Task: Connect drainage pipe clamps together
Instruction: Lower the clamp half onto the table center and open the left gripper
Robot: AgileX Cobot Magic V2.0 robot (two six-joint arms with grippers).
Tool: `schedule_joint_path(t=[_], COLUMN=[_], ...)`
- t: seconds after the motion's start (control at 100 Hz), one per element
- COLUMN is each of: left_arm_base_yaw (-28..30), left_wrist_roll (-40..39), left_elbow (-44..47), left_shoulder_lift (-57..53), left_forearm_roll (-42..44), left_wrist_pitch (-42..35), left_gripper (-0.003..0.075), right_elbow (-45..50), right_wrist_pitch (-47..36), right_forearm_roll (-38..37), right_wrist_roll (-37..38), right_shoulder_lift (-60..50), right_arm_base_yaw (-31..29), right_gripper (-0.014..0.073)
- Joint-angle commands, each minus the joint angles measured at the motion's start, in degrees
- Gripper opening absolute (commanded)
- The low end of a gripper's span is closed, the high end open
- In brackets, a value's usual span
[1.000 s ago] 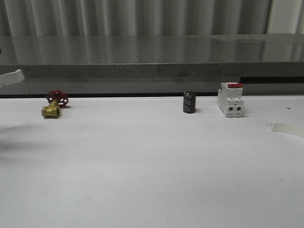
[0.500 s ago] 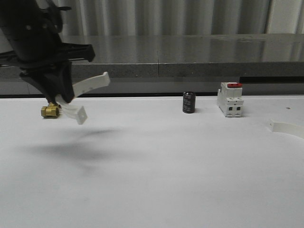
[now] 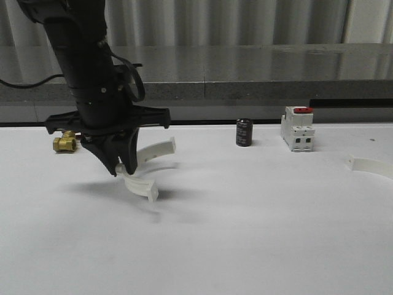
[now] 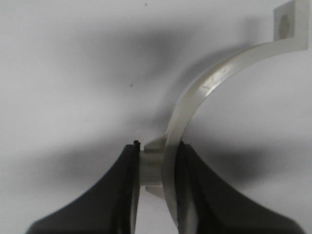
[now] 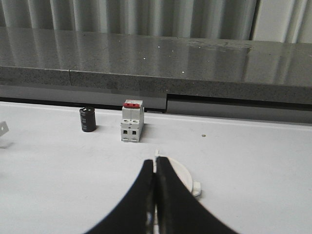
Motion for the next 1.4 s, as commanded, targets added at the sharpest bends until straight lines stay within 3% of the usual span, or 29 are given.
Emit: schedule_joint_path(t=[0.0,0.16,0.51,0.6,0.82,0.89,1.16,1.39], left_arm_base_yaw=[-0.7,-0.8,-0.8,-0.8,-0.8,-0.8,-0.8,-0.8], left_wrist_roll=[-1.2,-2.2,-2.6,-2.6,-2.6,-2.6,-1.9,-0.5], left_elbow=[-2.0,-2.0,-2.0,-2.0,-2.0,-2.0,-2.0,-2.0], left_shoulder_lift=[-2.3,-1.7,-1.5,-1.5,-1.5,-1.5,-4.7,-15.5], left_forearm_roll=[-0.2,-0.2,-0.4,-0.8,-1.1,-1.1,0.7,4.1], left_wrist_pitch=[-1.3,-1.3,0.0,0.3,1.4,2.3,1.8,-1.3], left_gripper=[0.0029,0.0041,0.0156,0.0236,0.0554,0.0614,0.0621,0.0621], right_elbow=[-0.9,-0.9,-0.9,-0.9,-0.9,-0.9,-0.9,-0.9], right_wrist_pitch=[-4.5,-4.5,-4.5,-4.5,-4.5,-4.5,-4.5,-4.5], right_forearm_roll=[-0.5,-0.5,-0.5,-0.5,-0.5,-0.5,-0.5,-0.5], right_wrist_roll=[-0.2,-0.2,-0.2,-0.2,-0.2,-0.2,-0.2,-0.2], right_shoulder_lift=[-1.2,-1.2,-1.2,-1.2,-1.2,-1.2,-1.2,-1.2], right_arm_base_yaw=[-0.1,-0.1,-0.1,-0.1,-0.1,-0.1,-0.1,-0.1], right_gripper=[-0.0068,-0.0068,-0.0068,-0.0068,-0.0068,-0.0068,-0.0068,-0.0068])
